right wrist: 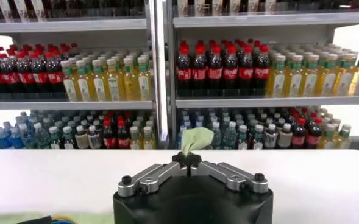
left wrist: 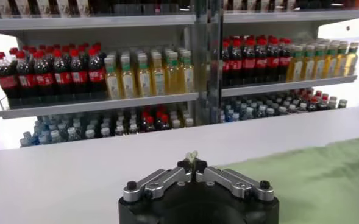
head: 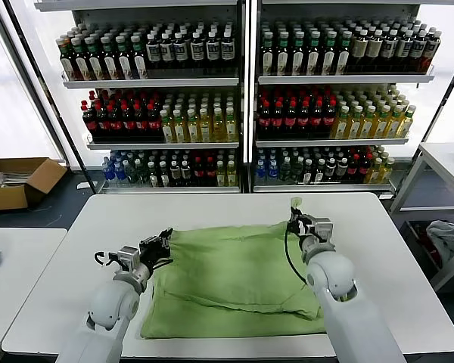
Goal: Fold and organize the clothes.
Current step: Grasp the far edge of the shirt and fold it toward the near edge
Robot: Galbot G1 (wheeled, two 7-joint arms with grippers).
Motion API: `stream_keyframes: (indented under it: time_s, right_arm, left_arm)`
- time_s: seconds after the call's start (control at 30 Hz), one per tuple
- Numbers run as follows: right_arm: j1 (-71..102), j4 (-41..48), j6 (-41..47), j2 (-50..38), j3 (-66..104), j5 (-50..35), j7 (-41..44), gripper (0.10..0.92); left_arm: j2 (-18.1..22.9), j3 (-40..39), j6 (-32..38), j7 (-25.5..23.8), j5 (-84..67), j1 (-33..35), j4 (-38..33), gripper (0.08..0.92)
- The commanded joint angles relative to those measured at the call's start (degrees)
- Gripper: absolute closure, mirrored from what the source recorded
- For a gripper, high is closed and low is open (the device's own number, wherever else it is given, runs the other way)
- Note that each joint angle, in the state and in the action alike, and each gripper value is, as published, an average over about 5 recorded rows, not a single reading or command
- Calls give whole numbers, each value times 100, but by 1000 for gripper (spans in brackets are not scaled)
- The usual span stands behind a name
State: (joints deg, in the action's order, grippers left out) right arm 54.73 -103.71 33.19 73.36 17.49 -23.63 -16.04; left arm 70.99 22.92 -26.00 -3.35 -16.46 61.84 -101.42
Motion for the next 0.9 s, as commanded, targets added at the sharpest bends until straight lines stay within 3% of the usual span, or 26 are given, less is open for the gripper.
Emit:
stream_keyframes:
  time_s: [0.03, 0.53, 0.9]
  right_arm:
    - [1333, -805, -8, 6, 592, 255, -36, 919]
    - [2901, -1765, -170, 207, 899, 533, -83, 919]
    - [3247, -1846, -334, 295, 979, 704, -196, 919]
  left_arm:
    - [-2, 133, 82, -31, 91, 980, -786, 911]
    - [84, 381, 123, -138, 241, 1526, -999, 911]
    - [55, 520, 141, -163, 282, 1603, -939, 911]
